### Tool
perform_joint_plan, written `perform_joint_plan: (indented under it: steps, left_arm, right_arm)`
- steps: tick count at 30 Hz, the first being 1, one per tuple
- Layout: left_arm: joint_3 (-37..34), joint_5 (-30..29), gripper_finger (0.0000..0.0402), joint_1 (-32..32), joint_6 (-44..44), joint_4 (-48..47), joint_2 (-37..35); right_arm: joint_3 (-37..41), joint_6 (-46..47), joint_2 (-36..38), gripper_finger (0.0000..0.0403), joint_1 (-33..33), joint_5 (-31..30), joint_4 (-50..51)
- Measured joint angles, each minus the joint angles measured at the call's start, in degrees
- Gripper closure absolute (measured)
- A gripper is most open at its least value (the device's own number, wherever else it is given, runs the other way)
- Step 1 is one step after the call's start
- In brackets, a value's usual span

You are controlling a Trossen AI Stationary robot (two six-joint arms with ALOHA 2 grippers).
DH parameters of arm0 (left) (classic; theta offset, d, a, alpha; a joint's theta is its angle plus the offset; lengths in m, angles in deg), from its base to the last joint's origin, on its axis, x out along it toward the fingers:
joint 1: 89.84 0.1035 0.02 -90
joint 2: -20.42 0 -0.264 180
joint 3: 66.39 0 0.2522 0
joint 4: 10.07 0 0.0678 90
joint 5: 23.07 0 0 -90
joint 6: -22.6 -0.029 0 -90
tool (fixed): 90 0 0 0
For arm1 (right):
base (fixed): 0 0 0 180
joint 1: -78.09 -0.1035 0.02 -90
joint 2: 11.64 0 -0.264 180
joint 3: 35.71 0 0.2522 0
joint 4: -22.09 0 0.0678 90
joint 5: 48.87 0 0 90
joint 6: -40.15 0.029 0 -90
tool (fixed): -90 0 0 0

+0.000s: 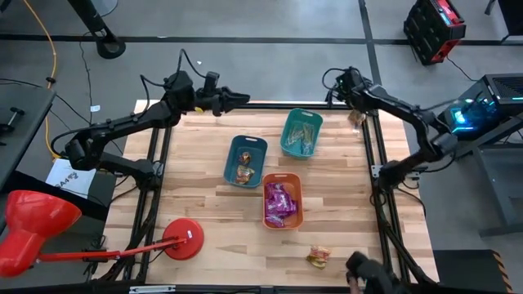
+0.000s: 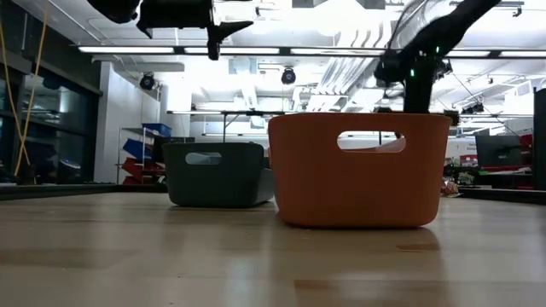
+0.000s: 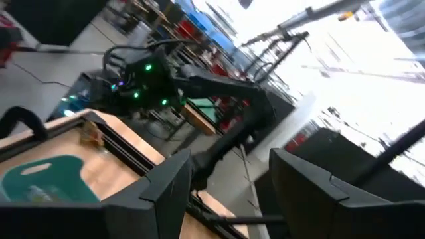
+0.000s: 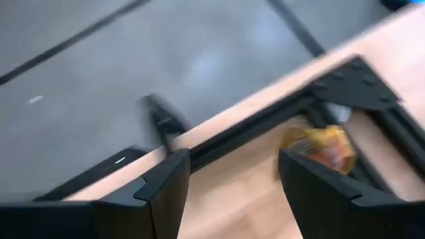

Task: Sort candy
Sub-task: Put the yellow candy into the blue bin

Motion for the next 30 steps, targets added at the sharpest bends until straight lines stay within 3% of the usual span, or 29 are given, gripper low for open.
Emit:
perform_joint_plan:
  steps: [5,7,14,21,30]
  left_arm:
    - [0.00,-2.51,0.0204,-0.09,1.84,0.15,0.00]
    - [0.00,-2.48,0.0204,-0.15,2.55,0.10,0.00]
    - [0.00,-2.24,0.0204,-0.83,2.63,-0.43,0.00]
    - [0.02,-0.97,0.0204,-0.83,0.20,-1.15,0.00]
    - [0.02,1.33,0.0204,-0.83,-4.99,-4.25,0.00]
  right_arm:
    - [-1.83,4.79,-7.47,0.0179,3.95,-1.39,-1.41]
    - [-3.36,4.79,-10.51,0.0179,5.04,1.08,-3.24]
    - [-5.28,8.50,-19.46,0.0179,7.14,8.09,6.35]
    - [-5.98,9.31,-18.64,0.0179,4.37,6.96,6.81]
    - [-6.02,17.23,-13.79,0.0179,1.99,-4.07,16.28]
